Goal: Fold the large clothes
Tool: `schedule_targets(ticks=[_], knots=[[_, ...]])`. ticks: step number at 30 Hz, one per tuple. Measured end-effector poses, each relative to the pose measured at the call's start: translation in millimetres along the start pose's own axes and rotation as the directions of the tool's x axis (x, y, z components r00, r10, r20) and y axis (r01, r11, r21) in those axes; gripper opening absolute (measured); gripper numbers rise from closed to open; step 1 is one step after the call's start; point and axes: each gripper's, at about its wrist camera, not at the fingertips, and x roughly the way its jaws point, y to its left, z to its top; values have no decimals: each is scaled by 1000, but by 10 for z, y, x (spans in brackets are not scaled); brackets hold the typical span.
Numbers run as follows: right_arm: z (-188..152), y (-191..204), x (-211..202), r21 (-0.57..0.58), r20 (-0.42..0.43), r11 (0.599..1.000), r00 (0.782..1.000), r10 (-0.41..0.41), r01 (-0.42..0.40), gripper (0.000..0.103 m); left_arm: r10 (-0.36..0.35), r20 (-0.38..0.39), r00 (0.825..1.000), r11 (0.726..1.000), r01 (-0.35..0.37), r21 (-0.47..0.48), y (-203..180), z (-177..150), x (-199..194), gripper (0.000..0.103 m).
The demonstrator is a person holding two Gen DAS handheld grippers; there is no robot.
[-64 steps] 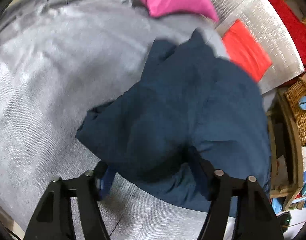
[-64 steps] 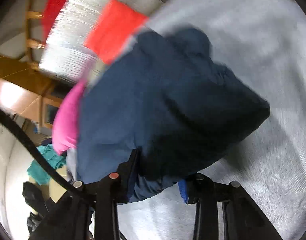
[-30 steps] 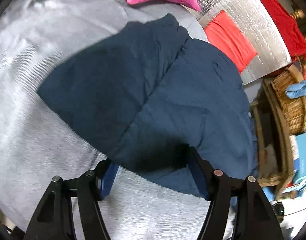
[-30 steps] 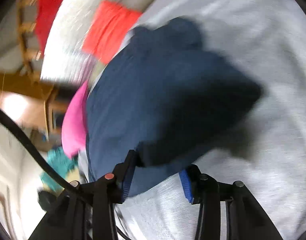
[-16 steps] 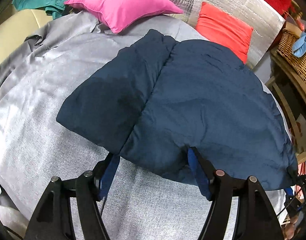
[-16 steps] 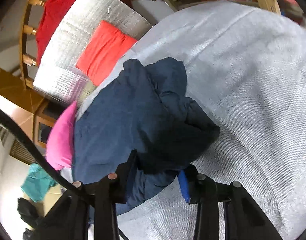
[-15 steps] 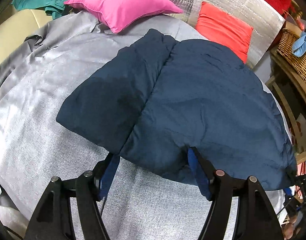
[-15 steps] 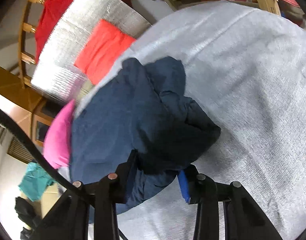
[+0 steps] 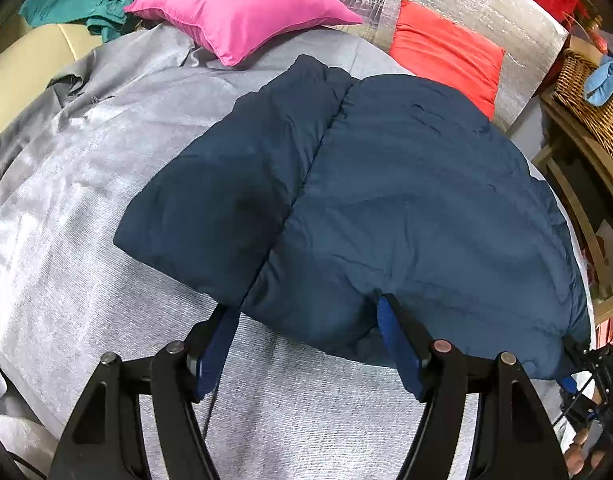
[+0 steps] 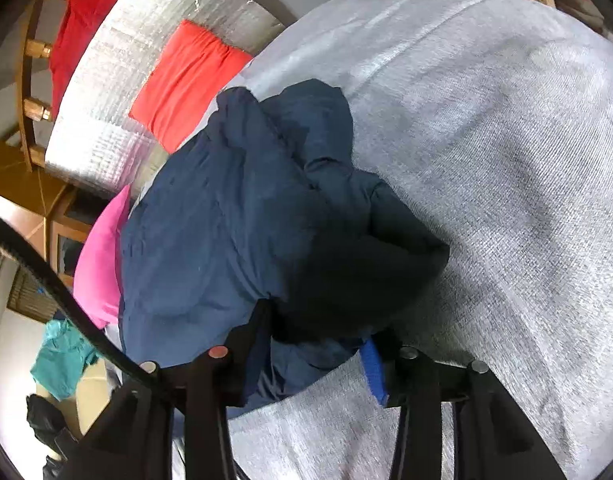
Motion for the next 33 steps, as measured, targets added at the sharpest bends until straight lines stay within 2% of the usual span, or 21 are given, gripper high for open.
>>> schedule_targets(ticks=[2,5,7,8,12,14,17,20,23,25,26,27,29,30,31,33], knots=[[-22,24,-42,-22,-4,1000,1000,-10,10,56,10,-1,1000,1000,-10,12,-6,-14,-7,76],[-58,6,-153,-44,22,999,1000,-19,20,58,20,-4,1000,999,-20,30,-3,-45,-30,80],[-39,-31,-170,-23,2,999,1000,28,-28,59,11,-23,1000,999,-10,46,21,-35,-43,80],[-13,-68,-155,5,-23,996,996,85,-85,59,-1,-34,999,999,2,43,66,-13,-59,80],[23,-192,-117,80,-46,983,985,169,-165,65,-26,-28,999,998,24,-61,380,67,-112,80],[45,-256,-59,125,-57,974,979,195,-187,65,-44,-40,998,989,38,-146,599,108,-91,80],[70,-371,15,211,-42,950,968,246,-232,65,-105,-62,993,952,82,-294,925,150,-3,80],[108,-479,40,276,18,920,958,285,-279,65,-206,-67,976,894,160,-417,1123,151,130,80],[119,-553,71,322,76,893,949,308,-315,66,-253,-37,967,856,206,-475,1193,177,195,79],[124,-552,77,324,101,890,946,306,-323,66,-282,-11,959,838,241,-489,1204,211,228,79],[122,-540,82,320,111,892,947,300,-320,66,-295,-3,955,830,255,-496,1203,219,248,75],[121,-525,87,314,117,895,949,293,-316,66,-311,5,951,820,271,-504,1195,226,272,64],[142,-499,101,300,118,904,952,282,-305,64,-320,8,947,810,279,-516,1188,232,336,57],[166,-493,112,292,112,912,957,268,-289,57,-328,15,945,805,288,-520,1182,237,357,49],[199,-490,124,280,106,923,964,245,-265,51,-331,20,943,804,293,-517,1173,246,368,47],[188,-456,108,261,104,934,969,224,-244,48,-321,32,947,813,293,-503,1155,262,347,39]])
